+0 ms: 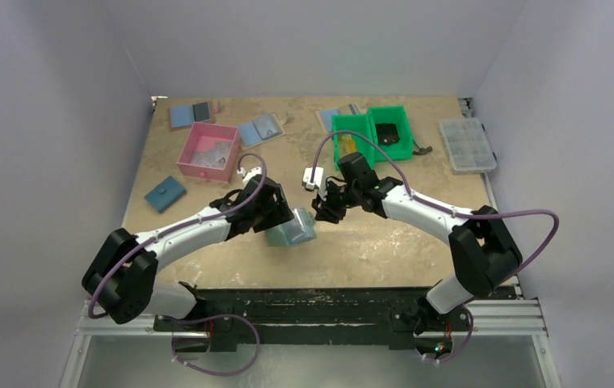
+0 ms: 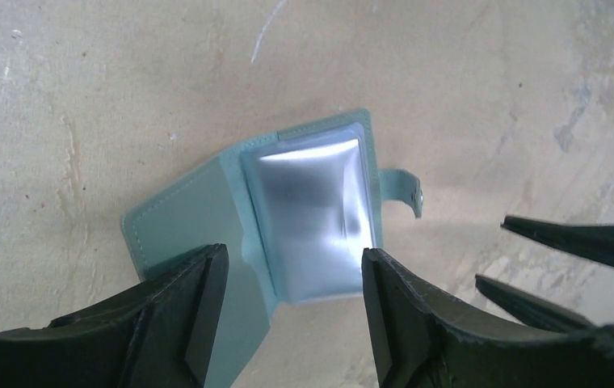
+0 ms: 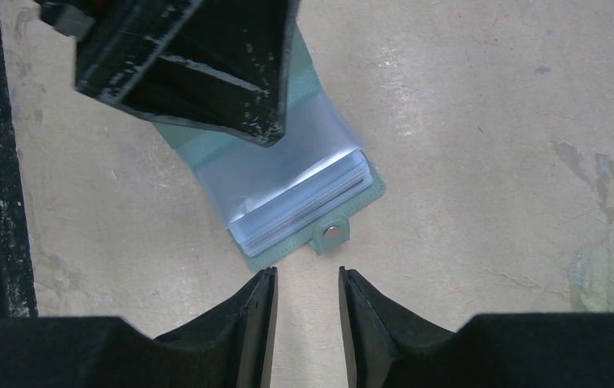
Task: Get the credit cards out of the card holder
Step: Remove the credit card from the card holder.
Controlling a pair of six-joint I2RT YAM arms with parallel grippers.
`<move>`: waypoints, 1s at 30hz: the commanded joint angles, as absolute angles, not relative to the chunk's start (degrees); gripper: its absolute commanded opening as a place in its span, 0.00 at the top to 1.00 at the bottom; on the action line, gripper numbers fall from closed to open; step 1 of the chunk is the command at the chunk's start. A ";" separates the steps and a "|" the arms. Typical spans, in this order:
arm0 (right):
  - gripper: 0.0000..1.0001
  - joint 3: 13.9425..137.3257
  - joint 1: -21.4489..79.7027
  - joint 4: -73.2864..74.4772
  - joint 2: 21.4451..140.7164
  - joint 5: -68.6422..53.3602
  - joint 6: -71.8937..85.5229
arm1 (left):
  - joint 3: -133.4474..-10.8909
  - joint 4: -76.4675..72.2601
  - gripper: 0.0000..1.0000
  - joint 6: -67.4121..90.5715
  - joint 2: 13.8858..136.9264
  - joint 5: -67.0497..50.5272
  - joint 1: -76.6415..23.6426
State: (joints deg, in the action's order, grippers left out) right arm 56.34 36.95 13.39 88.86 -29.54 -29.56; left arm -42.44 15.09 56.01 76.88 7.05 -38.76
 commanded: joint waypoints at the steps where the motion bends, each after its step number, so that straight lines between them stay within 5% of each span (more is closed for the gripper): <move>1: 0.59 57.71 36.90 13.69 87.86 -30.50 -29.35 | -47.82 19.01 0.34 57.63 79.76 12.00 -39.46; 30: 0.61 57.57 36.87 13.36 88.70 -31.11 -29.13 | -63.09 31.62 0.30 59.99 96.70 18.55 -46.30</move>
